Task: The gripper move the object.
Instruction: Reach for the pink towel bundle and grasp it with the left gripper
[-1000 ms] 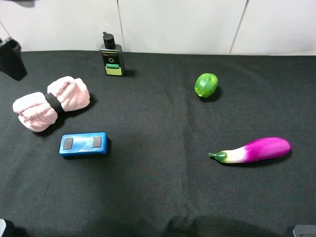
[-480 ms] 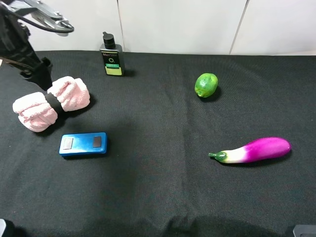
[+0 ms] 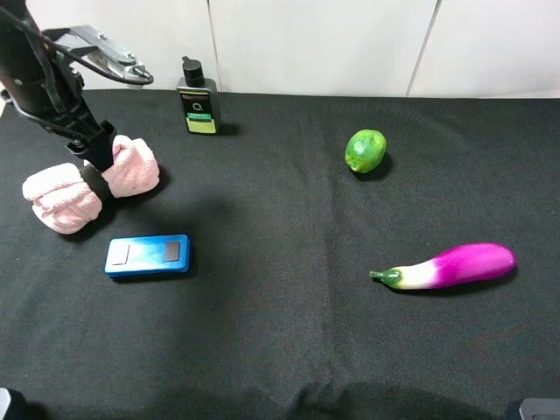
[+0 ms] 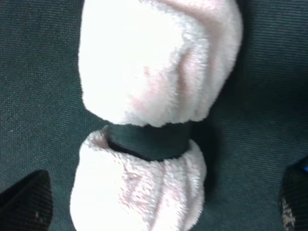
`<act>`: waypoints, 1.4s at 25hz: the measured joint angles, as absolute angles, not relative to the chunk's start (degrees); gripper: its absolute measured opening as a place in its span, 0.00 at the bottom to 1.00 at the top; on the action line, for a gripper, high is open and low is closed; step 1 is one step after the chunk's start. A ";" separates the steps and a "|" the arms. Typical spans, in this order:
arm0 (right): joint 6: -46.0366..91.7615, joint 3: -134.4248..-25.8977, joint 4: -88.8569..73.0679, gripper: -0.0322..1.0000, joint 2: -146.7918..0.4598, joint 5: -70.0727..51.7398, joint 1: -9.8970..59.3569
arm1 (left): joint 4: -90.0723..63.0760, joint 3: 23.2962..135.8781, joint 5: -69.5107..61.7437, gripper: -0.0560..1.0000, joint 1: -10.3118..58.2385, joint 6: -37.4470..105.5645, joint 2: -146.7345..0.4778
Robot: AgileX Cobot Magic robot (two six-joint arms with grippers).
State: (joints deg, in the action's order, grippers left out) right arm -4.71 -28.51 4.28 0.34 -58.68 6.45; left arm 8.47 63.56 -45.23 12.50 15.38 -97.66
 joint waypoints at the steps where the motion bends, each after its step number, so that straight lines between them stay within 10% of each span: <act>1: -4.71 -28.51 4.28 0.70 0.34 -58.68 6.45 | 8.47 63.56 -45.01 0.99 12.03 15.76 -98.20; 35: -4.71 -28.51 4.23 0.70 0.34 -58.68 6.45 | 4.21 63.62 -31.65 0.99 8.08 29.27 -116.06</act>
